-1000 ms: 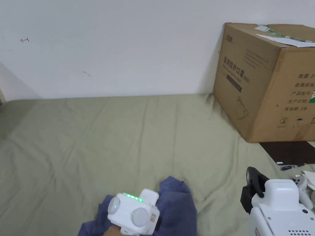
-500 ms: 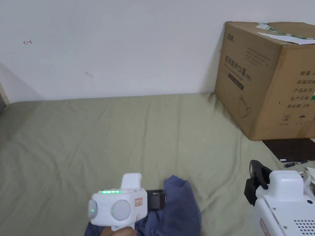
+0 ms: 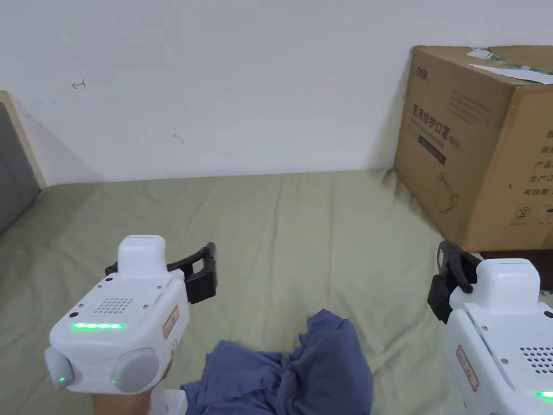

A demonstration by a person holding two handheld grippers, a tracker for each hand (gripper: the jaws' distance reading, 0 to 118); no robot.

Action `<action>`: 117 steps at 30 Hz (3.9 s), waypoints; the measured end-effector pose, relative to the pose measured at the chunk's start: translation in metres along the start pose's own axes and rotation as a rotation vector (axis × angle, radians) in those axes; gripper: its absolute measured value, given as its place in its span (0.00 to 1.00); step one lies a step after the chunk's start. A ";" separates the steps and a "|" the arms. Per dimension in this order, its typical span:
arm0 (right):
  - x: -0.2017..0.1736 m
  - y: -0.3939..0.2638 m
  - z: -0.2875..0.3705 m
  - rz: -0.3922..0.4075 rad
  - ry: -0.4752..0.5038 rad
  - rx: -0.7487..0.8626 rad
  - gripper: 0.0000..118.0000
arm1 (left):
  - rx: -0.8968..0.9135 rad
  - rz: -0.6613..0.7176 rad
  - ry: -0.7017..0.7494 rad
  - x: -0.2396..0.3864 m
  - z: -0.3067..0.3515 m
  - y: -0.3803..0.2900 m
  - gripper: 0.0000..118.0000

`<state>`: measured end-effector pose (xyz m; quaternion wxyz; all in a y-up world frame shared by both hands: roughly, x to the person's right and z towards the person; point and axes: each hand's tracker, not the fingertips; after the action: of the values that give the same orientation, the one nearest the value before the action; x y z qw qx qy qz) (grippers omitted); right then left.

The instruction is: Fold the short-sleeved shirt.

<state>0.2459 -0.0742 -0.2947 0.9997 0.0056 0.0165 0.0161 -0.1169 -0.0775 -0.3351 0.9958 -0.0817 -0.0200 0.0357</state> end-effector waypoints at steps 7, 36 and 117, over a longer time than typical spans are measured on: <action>-0.009 0.001 -0.003 0.001 0.022 0.006 0.00 | 0.007 0.030 0.025 -0.021 0.008 -0.008 0.00; 0.000 -0.044 -0.016 0.010 0.017 -0.124 0.00 | -0.941 0.214 0.157 -0.044 -0.072 -0.227 0.86; 0.013 0.095 -0.301 0.037 0.066 -0.251 0.01 | -0.172 -0.016 0.237 -0.124 -0.217 0.169 0.03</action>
<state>0.2464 0.0246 -0.5947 0.9910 -0.1199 0.0471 0.0366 -0.2419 0.0442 -0.5811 0.9807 -0.1703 0.0943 0.0160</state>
